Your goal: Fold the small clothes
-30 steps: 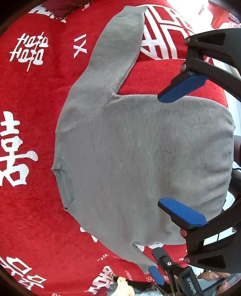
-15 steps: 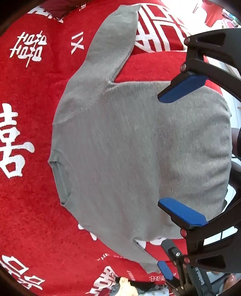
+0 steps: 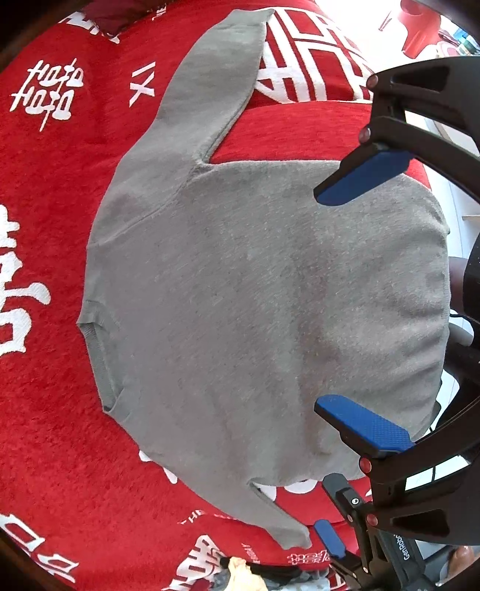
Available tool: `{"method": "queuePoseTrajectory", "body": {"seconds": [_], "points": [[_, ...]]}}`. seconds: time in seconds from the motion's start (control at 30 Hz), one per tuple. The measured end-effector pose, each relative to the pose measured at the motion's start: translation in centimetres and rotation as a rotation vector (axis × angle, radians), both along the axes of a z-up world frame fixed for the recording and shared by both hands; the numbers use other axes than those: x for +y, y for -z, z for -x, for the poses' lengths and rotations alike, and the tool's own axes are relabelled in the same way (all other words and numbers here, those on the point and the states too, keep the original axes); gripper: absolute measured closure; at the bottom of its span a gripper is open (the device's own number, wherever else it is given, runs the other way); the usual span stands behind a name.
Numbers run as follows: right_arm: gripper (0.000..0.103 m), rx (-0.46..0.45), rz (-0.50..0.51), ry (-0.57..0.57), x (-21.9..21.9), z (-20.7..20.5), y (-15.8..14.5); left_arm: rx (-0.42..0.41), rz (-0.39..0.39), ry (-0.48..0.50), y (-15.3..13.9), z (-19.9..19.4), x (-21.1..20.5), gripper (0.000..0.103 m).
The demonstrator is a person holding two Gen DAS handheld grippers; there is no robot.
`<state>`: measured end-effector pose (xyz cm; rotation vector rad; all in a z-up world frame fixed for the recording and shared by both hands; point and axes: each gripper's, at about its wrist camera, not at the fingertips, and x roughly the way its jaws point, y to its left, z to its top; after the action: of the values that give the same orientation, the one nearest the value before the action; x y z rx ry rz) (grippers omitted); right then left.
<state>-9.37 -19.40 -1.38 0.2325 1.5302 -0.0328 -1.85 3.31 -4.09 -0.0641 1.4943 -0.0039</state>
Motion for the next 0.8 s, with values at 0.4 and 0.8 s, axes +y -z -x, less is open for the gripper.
{"method": "queuePoseTrajectory", "body": {"seconds": [0.4,0.8], "points": [[0.001,0.023,0.011,-0.013,-0.43,0.23,0.46,0.021,0.001,-0.007,0.37,0.14,-0.63,0.000],[0.001,0.030,0.007,-0.018,-0.37,0.15,0.71,0.029,-0.004,-0.006,0.47,-0.15,-0.65,0.000]]}}
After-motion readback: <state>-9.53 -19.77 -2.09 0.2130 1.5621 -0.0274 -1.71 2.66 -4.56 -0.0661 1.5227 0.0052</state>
